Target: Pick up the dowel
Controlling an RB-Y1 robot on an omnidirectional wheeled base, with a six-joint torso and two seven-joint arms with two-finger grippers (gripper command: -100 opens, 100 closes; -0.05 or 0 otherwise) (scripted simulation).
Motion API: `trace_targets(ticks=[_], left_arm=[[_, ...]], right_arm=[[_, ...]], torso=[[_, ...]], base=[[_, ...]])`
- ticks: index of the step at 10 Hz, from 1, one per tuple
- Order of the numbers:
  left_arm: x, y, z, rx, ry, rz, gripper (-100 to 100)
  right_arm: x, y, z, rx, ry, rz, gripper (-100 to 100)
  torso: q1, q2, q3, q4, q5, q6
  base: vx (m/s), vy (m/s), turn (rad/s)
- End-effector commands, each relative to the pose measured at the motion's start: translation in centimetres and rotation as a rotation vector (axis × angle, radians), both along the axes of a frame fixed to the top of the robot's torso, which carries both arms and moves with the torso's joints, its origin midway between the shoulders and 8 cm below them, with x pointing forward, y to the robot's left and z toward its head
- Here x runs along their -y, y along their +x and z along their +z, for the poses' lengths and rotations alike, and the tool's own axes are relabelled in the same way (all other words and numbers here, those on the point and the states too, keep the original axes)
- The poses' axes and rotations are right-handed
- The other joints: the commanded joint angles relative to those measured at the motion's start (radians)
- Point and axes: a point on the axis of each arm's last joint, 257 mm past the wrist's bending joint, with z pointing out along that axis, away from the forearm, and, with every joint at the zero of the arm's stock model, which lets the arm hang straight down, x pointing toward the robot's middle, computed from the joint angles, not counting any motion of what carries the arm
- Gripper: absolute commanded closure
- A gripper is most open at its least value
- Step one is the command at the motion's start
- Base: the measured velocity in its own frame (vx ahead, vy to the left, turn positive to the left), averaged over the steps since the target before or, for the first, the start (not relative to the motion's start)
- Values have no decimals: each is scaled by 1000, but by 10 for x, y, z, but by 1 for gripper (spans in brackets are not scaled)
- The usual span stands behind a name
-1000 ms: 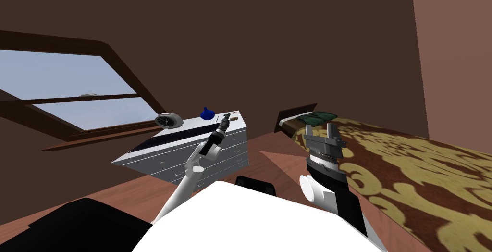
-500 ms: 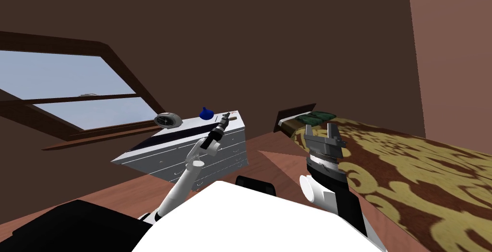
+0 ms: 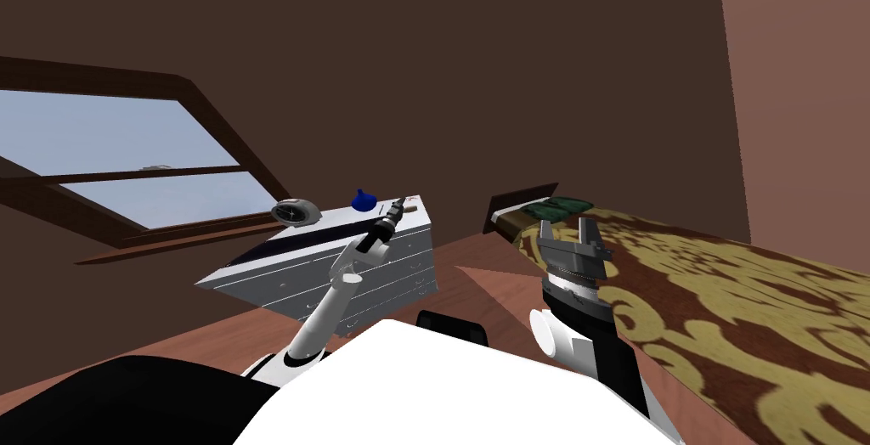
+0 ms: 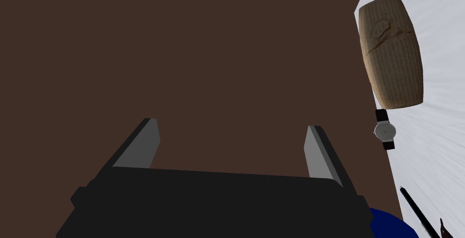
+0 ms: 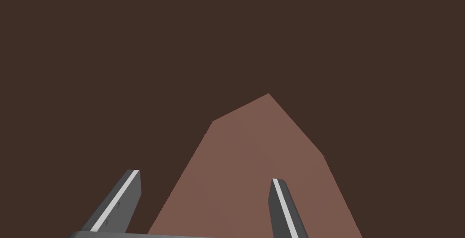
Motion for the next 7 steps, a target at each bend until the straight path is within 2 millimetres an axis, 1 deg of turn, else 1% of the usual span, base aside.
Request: trace_targets(ticks=[1, 3, 4, 6, 7], left_arm=[[-9, 9, 7, -15, -1, 20, -100], [-15, 10, -6, -64, -4, 44, -100], [-23, 17, 4, -63, -9, 56, -100], [-28, 18, -7, -108, -12, 79, -100], [-36, 25, 3, -105, -22, 90, -100]], right_arm=[[0, 0, 0, 0, 0, 0, 0], [0, 0, 0, 0, 0, 0, 0], [0, 0, 0, 0, 0, 0, 0], [0, 0, 0, 0, 0, 0, 0], [0, 0, 0, 0, 0, 0, 0]], torso=[[0, 0, 0, 0, 0, 0], [-1, 0, 0, 0, 0, 0], [1, 0, 0, 0, 0, 0], [0, 0, 0, 0, 0, 0], [1, 0, 0, 0, 0, 0]], base=[[2, -53, 12], [3, -32, 4], [8, -38, 15], [9, -29, 5], [10, -30, 18]])
